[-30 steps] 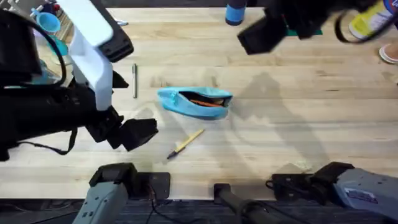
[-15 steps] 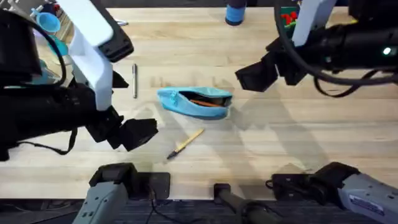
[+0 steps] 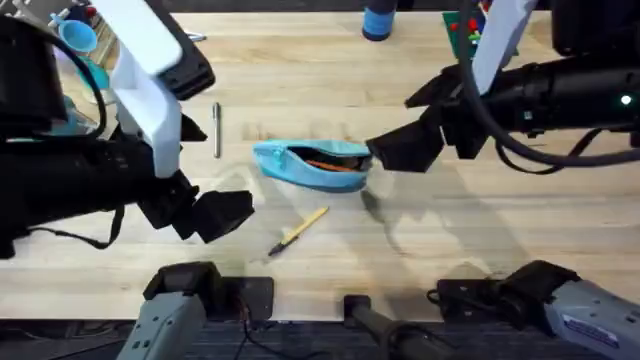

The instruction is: Unzip the bag, pick up the pens from the table one at a time and place them inside, then zip the bag closed.

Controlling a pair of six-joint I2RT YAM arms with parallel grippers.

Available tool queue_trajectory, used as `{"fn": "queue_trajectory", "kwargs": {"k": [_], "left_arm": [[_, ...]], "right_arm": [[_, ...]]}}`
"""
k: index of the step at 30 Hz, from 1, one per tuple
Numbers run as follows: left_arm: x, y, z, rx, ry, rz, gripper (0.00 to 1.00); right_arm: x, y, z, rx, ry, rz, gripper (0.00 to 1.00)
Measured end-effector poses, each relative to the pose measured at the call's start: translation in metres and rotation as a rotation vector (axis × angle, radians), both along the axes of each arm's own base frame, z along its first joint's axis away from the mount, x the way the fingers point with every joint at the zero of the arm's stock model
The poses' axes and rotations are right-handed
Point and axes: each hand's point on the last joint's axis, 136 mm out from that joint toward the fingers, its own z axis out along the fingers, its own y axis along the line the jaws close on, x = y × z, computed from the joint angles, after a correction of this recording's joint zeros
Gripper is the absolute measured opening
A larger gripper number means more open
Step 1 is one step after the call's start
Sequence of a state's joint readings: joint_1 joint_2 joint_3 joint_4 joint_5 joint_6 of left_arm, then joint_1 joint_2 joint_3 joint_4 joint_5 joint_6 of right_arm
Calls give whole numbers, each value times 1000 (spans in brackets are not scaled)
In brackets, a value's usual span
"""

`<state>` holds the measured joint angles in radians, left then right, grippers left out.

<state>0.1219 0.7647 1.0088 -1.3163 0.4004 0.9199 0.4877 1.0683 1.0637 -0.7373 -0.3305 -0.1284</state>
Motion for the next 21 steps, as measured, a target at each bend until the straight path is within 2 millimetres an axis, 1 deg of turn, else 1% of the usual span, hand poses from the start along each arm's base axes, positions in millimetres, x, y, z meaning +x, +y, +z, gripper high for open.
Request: {"fn": "queue_trajectory", "kwargs": {"k": [2,7,14,17,21], "left_arm": [[0,0,0,0,0,0,995],[0,0,0,0,0,0,995],[1,0,1,2,-7,1,995],[9,3,5,17,-43,8,995],[33,15,13,34,-106,99,995]], "right_arm": [[-9,7,5,54,34,27,997],[-23,13,6,90,78,85,997],[-29,16,8,105,88,119,997],[-30,17,8,110,90,124,997],[-30,17,8,111,90,124,997]]}}
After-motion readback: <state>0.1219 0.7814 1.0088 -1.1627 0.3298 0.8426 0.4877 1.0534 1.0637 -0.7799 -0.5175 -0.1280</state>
